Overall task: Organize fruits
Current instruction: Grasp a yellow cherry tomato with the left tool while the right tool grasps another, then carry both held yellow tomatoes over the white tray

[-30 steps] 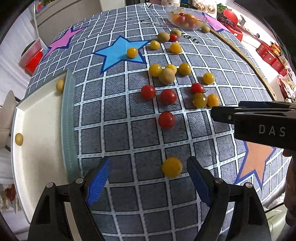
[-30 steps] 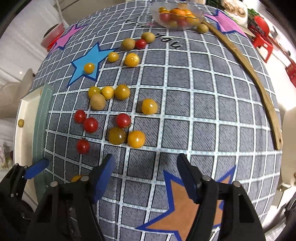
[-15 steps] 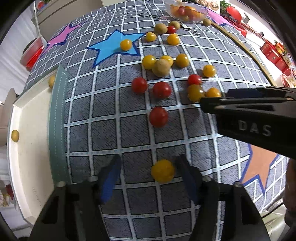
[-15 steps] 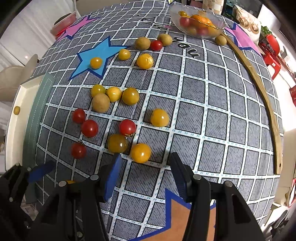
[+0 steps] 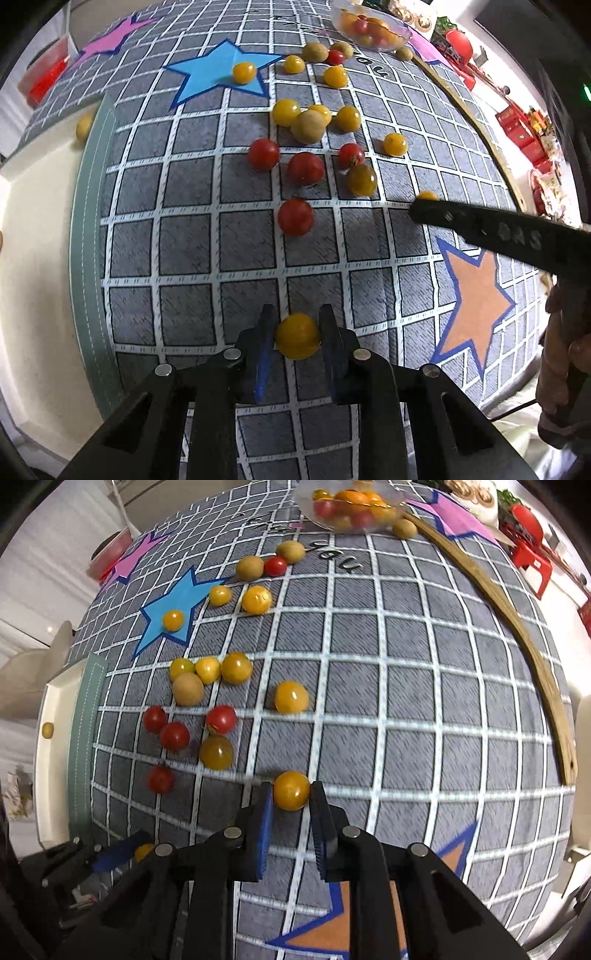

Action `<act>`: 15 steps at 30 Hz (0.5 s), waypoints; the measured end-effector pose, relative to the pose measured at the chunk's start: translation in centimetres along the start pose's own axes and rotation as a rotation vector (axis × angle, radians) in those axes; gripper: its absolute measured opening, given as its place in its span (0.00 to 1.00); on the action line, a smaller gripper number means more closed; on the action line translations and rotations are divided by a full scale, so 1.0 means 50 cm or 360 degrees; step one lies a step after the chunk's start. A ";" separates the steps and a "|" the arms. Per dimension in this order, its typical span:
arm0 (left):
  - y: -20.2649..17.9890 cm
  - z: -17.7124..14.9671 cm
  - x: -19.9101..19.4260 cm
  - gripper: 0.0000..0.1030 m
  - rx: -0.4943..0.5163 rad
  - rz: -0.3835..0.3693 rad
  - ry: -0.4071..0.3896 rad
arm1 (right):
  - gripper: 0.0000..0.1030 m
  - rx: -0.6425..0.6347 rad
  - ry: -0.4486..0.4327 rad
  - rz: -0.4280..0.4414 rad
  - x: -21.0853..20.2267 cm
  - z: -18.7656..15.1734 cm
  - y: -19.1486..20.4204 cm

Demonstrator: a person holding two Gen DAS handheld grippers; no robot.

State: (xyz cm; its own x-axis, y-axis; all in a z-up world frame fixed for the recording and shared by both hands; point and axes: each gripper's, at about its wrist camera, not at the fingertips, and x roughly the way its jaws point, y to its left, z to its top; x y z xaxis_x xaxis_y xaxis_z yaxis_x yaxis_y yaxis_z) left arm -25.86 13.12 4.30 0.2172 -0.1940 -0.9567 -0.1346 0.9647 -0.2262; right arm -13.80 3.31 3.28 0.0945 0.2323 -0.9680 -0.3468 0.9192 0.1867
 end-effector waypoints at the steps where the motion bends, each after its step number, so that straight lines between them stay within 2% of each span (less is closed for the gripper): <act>1: 0.008 0.001 -0.002 0.24 -0.0001 -0.0003 0.0006 | 0.21 0.0010 0.0005 0.0008 -0.002 -0.005 -0.001; 9: 0.035 -0.017 -0.045 0.24 0.0037 -0.0001 -0.0005 | 0.21 0.0096 0.0029 0.0061 -0.024 -0.049 -0.001; 15: 0.072 -0.007 -0.082 0.24 0.0019 0.0020 -0.0072 | 0.21 0.0045 0.0023 0.0078 -0.038 -0.047 0.029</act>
State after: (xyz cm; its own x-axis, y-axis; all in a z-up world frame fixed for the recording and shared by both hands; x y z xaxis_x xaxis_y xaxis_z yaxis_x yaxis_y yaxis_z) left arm -27.57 17.33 7.34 0.2590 -0.1736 -0.9502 -0.1260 0.9692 -0.2114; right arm -16.68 3.44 5.01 0.0642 0.2729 -0.9599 -0.3242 0.9154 0.2386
